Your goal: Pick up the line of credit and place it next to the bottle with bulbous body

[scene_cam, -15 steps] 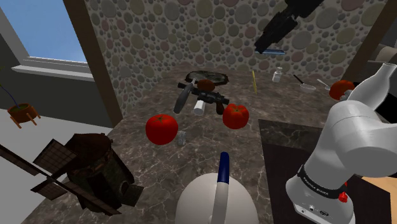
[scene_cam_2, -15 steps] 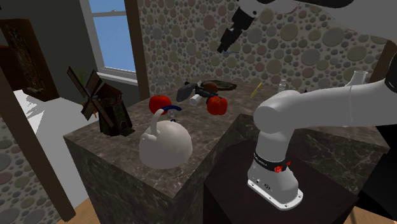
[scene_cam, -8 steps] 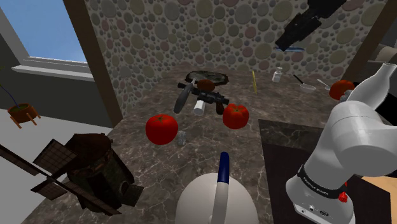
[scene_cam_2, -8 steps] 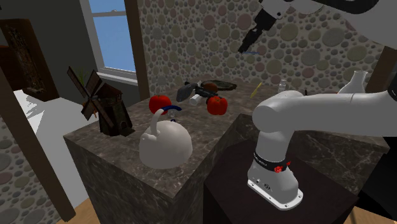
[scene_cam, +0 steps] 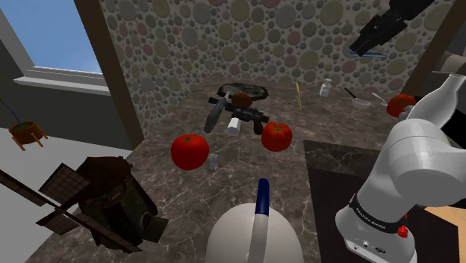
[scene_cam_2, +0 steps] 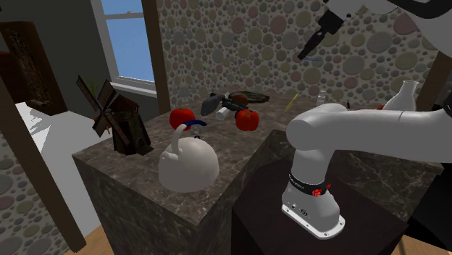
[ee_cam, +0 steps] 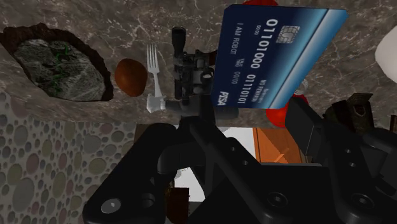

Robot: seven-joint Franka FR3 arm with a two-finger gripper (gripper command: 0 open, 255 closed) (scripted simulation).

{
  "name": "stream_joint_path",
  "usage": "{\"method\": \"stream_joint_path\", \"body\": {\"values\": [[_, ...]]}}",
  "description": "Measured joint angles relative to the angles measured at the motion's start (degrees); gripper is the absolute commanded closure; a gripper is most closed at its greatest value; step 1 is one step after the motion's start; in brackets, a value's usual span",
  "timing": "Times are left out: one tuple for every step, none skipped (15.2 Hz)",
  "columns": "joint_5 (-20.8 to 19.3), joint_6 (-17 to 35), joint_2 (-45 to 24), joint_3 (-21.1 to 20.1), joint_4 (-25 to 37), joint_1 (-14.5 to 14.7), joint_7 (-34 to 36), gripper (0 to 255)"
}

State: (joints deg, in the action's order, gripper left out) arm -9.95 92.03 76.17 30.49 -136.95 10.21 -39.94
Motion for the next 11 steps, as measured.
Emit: {"method": "stream_joint_path", "body": {"values": [[-0.84, -0.71, -0.28, 1.28, 1.18, 0.08, -1.09, 255], [-1.68, -1.89, -0.31, 2.56, 2.54, 0.01, -2.27, 255], [-2.59, -2.55, -0.84, 4.00, 4.04, 0.30, -3.46, 255], [-3.11, -3.68, -0.88, 4.76, 5.37, 0.29, -4.35, 255], [-4.02, -4.49, -1.13, 6.16, 6.72, 0.47, -5.58, 255], [-4.90, -5.57, -1.18, 7.42, 8.17, 0.51, -6.85, 255], [-5.57, -6.40, -1.12, 8.38, 9.16, 0.51, -7.84, 255], [-6.23, -7.30, -1.37, 9.37, 10.63, 0.74, -8.86, 255], [-6.94, -8.01, -2.00, 10.53, 12.45, 1.32, -9.92, 255], [-7.61, -8.56, -2.54, 11.63, 14.01, 1.88, -10.90, 255], [-8.28, -9.63, -2.76, 12.62, 15.73, 2.15, -12.05, 255]]}}
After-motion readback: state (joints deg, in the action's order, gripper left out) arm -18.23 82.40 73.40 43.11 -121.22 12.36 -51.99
